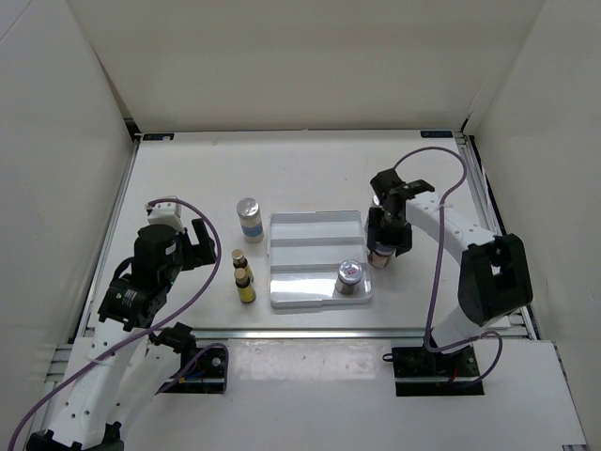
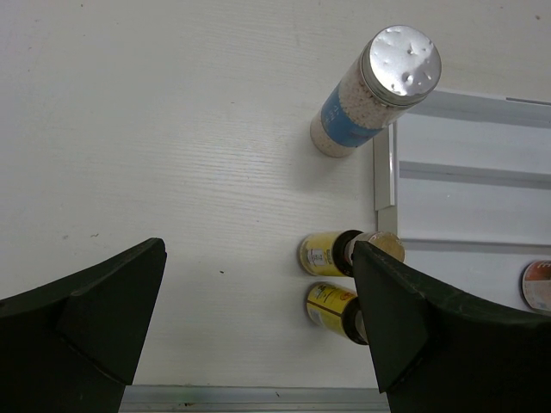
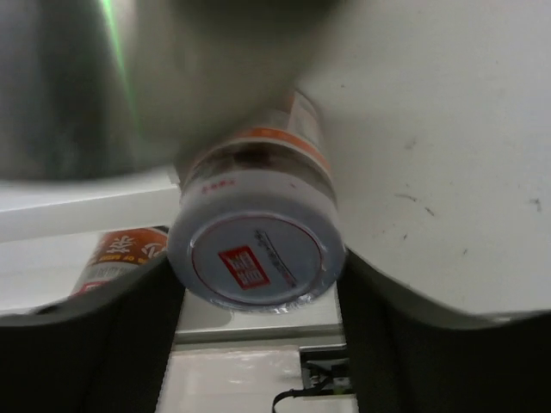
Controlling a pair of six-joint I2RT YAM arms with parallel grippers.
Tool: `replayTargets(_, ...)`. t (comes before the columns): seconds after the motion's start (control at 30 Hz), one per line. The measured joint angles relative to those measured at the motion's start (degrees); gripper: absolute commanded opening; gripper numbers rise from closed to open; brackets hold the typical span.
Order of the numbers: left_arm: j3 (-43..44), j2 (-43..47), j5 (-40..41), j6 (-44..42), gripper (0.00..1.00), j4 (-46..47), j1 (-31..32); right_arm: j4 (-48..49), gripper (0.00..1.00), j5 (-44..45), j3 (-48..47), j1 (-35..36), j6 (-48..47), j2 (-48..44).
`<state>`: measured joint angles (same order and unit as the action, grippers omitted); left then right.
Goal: Organize the condiment bottles
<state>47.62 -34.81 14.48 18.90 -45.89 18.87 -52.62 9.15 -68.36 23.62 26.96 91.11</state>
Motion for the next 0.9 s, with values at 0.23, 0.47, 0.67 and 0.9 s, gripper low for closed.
replayTargets(0.23, 0.0, -0.63, 0.0, 0.0, 1.0, 0.0, 0.0, 1.88, 0.17, -1.62, 1.09, -0.42, -0.63, -0.13)
replayTargets(0.47, 0.0, -1.07, 0.0, 0.0, 1.0, 0.0, 0.02, -4.87, 0.01, 0.83, -1.79, 1.11, 0.81, -10.64)
replayTargets(0.67, 0.0, -1.16, 0.0, -0.26, 1.0, 0.0, 0.0, -7.19, 0.01, -0.48, -12.41, 9.18, 1.2, -18.47)
replayTargets(0.9, 0.0, -1.16, 0.0, -0.48, 1.0, 0.02, 0.02, -5.53, 0.01, -1.36, -13.73, 25.51, 2.32, -10.71)
